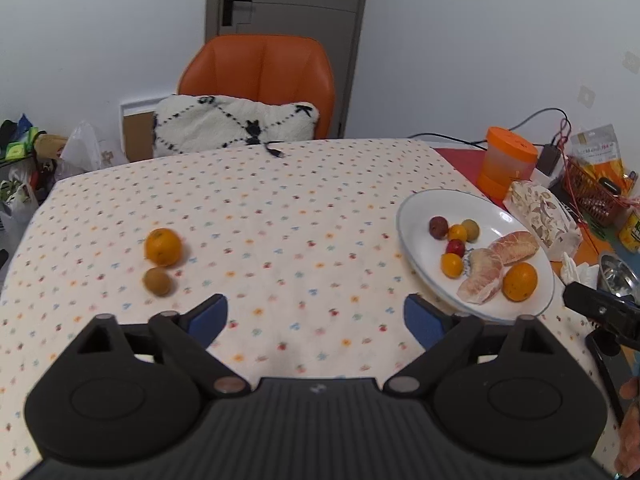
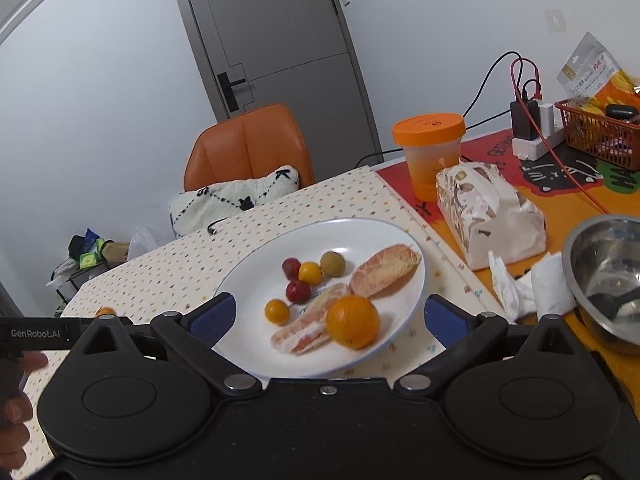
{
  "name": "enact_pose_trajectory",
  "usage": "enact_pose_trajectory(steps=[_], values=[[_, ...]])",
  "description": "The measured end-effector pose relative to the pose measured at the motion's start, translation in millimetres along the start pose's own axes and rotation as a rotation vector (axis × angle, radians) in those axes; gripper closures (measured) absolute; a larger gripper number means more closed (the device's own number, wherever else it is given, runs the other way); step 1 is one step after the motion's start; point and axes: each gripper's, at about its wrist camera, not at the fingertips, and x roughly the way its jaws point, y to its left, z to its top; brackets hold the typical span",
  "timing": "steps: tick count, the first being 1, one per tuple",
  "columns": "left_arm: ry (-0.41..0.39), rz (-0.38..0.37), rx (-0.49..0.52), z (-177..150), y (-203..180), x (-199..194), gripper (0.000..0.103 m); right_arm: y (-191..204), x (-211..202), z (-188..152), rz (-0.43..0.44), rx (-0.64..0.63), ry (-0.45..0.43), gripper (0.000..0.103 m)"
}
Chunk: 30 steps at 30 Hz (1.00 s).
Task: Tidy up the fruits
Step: 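Withdraw both grippers from the plate toward the last orange and brown fruit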
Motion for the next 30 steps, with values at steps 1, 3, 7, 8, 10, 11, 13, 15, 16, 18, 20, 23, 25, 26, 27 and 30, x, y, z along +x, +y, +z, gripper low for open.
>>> enact_pose_trajectory(steps=[1, 3, 7, 8, 10, 11, 13, 15, 16, 18, 20, 23, 25, 26, 27, 30], values=[[-0.005, 0.001, -0.008, -1.6, 4.5, -3.2, 0.004, 1.2, -2.0, -1.8, 0.003, -0.001, 0.004, 0.0], [-0.011, 0.003, -0.031, -4.3, 13.8, -9.1, 0.002, 4.4, -6.7, -5.3, 0.012, -0.009, 0.008, 0.0], [-0.031, 0.02, -0.05, -10.7, 29.4, -20.1, 0.0, 10.3, -15.7, -11.2, 0.033, -0.018, 0.013, 0.0], [-0.032, 0.026, -0.048, -12.4, 32.8, -22.4, 0.0, 11.6, -17.0, -13.0, 0.039, -0.022, 0.018, 0.0], [-0.037, 0.042, -0.053, -15.8, 41.0, -26.3, 0.0, 14.4, -18.4, -15.7, 0.039, -0.032, 0.025, 0.0], [-0.038, 0.044, -0.066, -18.0, 46.0, -28.6, 0.0, 15.7, -18.8, -17.0, 0.037, -0.038, 0.029, 0.0], [-0.045, 0.049, -0.09, -21.2, 54.2, -33.0, 0.0, 16.6, -20.4, -18.0, 0.033, -0.037, 0.028, 0.0], [-0.052, 0.058, -0.105, -24.0, 61.1, -36.2, 0.0, 15.6, -22.9, -20.0, 0.043, -0.022, 0.028, 0.0], [-0.054, 0.064, -0.11, -25.3, 64.1, -37.5, 0.0, 15.7, -23.4, -21.1, 0.047, -0.019, 0.031, 0.0], [-0.056, 0.072, -0.117, -27.3, 69.3, -40.4, 0.0, 17.2, -24.1, -23.4, 0.038, -0.028, 0.038, 0.0], [-0.053, 0.081, -0.118, -28.8, 74.3, -42.4, 0.0, 19.7, -24.6, -24.8, 0.037, -0.038, 0.044, 0.0], [-0.041, 0.088, -0.131, -30.2, 82.1, -44.5, 0.0, 24.4, -26.1, -26.0, 0.053, -0.039, 0.052, 0.0], [-0.044, 0.091, -0.151, -31.4, 88.5, -46.6, 0.0, 29.3, -25.9, -26.3, 0.066, -0.044, 0.06, 0.0], [-0.046, 0.093, -0.159, -32.1, 91.3, -47.9, 0.0, 32.6, -25.8, -26.3, 0.075, -0.051, 0.061, 0.0], [-0.052, 0.093, -0.167, -33.2, 94.5, -49.9, 0.0, 35.9, -25.5, -26.1, 0.083, -0.06, 0.062, 0.0], [-0.079, 0.11, -0.173, -33.0, 98.9, -54.1, 0.0, 45.7, -23.5, -24.1, 0.113, -0.087, 0.069, 0.0]])
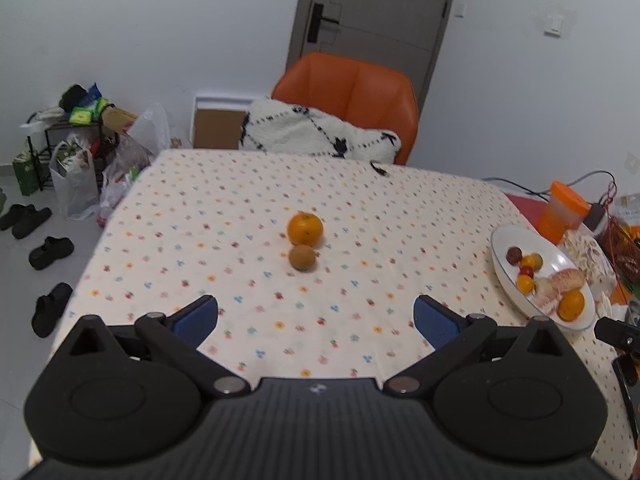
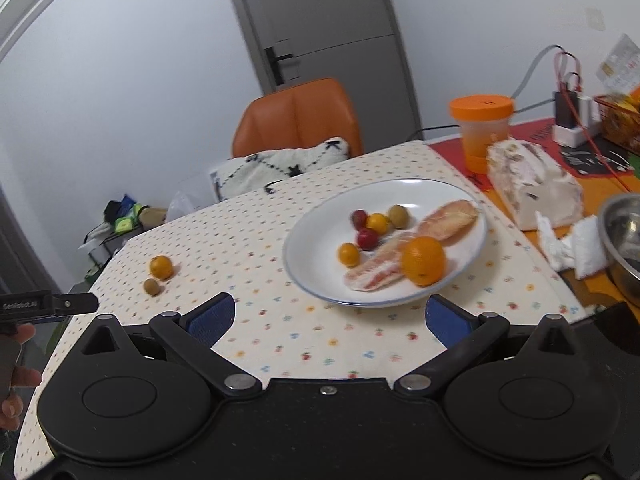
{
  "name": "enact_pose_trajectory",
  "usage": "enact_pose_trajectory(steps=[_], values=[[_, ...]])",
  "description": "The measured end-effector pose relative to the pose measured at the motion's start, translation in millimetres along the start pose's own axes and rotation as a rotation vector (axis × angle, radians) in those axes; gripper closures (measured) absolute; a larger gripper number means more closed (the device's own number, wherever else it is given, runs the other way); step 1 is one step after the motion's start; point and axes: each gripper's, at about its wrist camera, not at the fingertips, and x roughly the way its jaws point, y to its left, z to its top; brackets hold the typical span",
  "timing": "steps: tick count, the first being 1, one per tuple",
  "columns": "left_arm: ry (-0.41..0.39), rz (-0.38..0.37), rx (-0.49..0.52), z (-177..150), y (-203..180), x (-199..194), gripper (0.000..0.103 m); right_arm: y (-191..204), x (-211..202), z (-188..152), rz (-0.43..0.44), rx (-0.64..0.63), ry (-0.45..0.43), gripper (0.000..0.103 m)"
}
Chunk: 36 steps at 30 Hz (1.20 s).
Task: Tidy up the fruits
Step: 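Withdraw both grippers from the plate toward the last orange and brown fruit, then grasp the brown round fruit with the left gripper while the right grasps the orange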
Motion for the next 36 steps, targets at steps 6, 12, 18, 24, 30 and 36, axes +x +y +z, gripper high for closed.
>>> enact_pose_trajectory(steps=[6, 12, 18, 24, 30, 36], values=[[0.004, 0.029, -0.03, 8.1, 6.0, 3.0, 0.0, 16.3, 12.3, 7.3, 0.039, -0.048, 0.021, 0.0], [-0.003, 0.05, -0.045, 14.7, 9.2, 7.6, 0.0, 29.0, 28.7, 16.9, 0.097, -0.068, 0.052, 0.0], [-0.011, 0.059, -0.047, 21.4, 13.0, 18.1, 0.0, 42.0, 41.3, 29.7, 0.134, -0.108, 0.049, 0.0], [-0.015, 0.052, -0.049, 23.3, 17.2, 34.7, 0.001, 55.2, 57.3, 43.2, 0.178, -0.131, 0.041, 0.0], [-0.008, 0.053, -0.074, 25.1, 22.1, 53.8, 0.004, 70.4, 77.2, 55.0, 0.224, -0.168, 0.052, 0.0], [0.002, 0.065, -0.095, 25.1, 23.1, 74.9, 0.016, 84.6, 104.9, 53.9, 0.251, -0.219, 0.097, 0.0]])
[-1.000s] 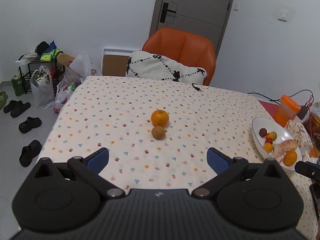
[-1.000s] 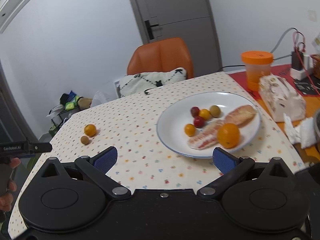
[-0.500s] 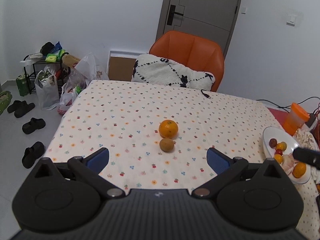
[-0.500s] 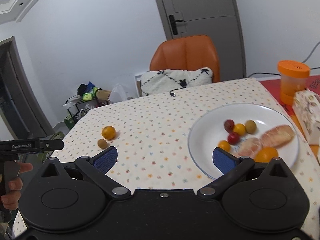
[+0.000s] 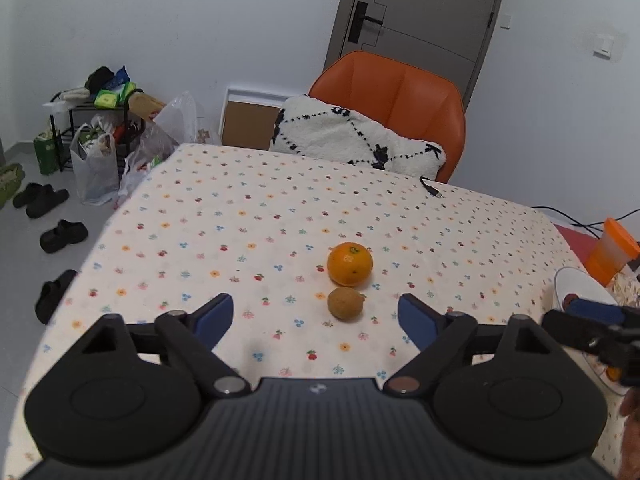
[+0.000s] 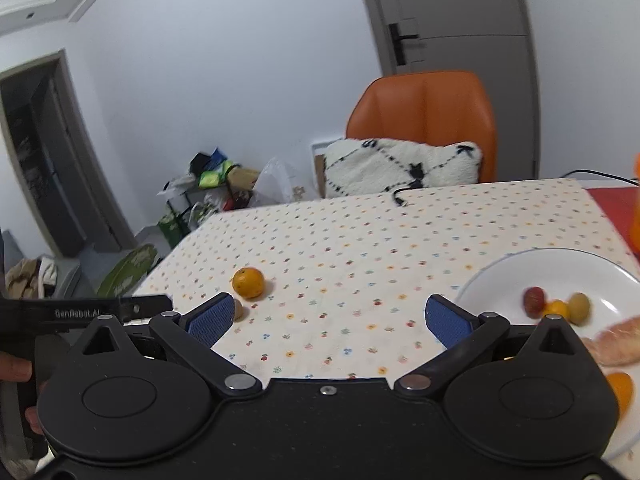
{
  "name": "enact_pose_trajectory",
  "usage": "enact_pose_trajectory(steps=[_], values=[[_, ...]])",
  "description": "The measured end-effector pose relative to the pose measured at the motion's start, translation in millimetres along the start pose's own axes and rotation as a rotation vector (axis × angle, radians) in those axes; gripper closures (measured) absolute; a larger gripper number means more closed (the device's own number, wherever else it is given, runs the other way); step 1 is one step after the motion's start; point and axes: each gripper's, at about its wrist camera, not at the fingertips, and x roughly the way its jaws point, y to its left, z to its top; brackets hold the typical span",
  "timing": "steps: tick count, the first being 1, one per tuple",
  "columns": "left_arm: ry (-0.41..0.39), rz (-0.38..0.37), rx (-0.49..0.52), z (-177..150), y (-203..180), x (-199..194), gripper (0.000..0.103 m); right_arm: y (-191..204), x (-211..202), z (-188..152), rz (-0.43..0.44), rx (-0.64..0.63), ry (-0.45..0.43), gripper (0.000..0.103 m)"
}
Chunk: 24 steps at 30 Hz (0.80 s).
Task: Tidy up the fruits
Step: 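Grasp the brown round fruit with the left gripper while the right grasps the orange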
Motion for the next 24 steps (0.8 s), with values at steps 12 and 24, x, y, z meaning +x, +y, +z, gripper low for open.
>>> enact_pose_trajectory(steps=[12, 24], values=[[0.041, -0.005, 0.021, -6.8, -15.5, 37.2, 0.042, 10.7, 57.9, -3.3, 0.073, -0.048, 0.087, 0.008], [0.048, -0.004, -0.013, -6.2, -15.2, 56.6, 0.078, 5.2, 88.1, -0.6, 0.106, -0.014, 0.11, 0.021]])
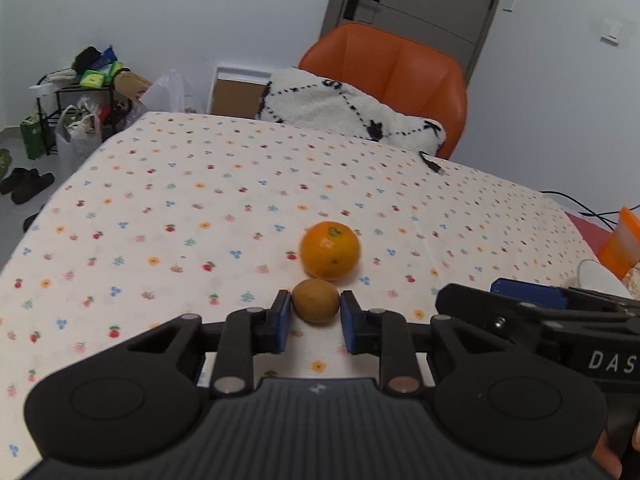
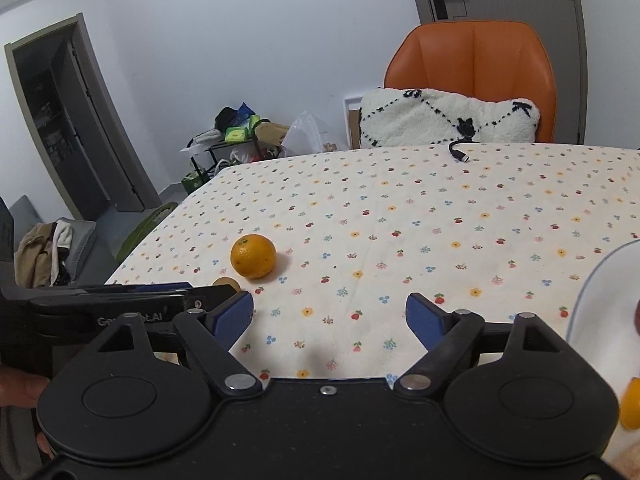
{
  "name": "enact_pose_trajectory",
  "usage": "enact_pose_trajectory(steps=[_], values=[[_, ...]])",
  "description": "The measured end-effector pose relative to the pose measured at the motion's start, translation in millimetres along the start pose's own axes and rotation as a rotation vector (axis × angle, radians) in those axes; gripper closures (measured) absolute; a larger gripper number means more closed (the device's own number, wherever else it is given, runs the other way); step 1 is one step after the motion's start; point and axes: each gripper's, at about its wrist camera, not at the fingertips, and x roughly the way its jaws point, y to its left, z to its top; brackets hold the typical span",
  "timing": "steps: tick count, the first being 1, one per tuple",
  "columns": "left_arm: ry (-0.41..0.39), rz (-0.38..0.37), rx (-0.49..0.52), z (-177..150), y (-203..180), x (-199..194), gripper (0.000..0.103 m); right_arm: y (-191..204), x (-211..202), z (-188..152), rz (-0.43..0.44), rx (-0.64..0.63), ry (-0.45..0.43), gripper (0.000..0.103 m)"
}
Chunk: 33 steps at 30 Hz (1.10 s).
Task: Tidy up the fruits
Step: 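Grasp the brown round fruit with the left gripper while the right grasps the orange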
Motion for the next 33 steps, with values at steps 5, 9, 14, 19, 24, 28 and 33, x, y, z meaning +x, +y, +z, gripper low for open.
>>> enact_pose_trajectory(steps=[5, 9, 14, 19, 24, 28, 33], values=[[-0.02, 0.018, -0.025, 1.6, 11.4, -8.7, 0.079, 5.2, 12.2, 5.1, 0.025, 0.006, 0.007, 0.024], [-0.037, 0.043, -0.044, 3.2, 23.1, -16.8, 0.079, 17.4, 23.5, 9.7, 0.053, -0.02, 0.007, 0.026], [-0.049, 0.077, -0.073, 2.9, 40.2, -24.2, 0.079, 28.7, 37.4, 14.7, 0.086, -0.027, 0.024, 0.032], [-0.059, 0.105, -0.105, 2.1, 54.5, -30.5, 0.079, 37.4, 48.1, 16.5, 0.08, -0.048, 0.027, 0.032], [-0.066, 0.129, -0.13, 4.8, 69.7, -34.3, 0.079, 47.1, 57.3, 15.4, 0.071, -0.079, 0.031, 0.034], [-0.071, 0.132, -0.143, 6.5, 75.2, -37.6, 0.079, 56.3, 63.6, 16.3, 0.055, -0.105, 0.022, 0.036], [-0.085, 0.115, -0.136, 7.5, 73.2, -45.1, 0.079, 67.2, 74.3, 18.0, 0.038, -0.139, 0.02, 0.055]])
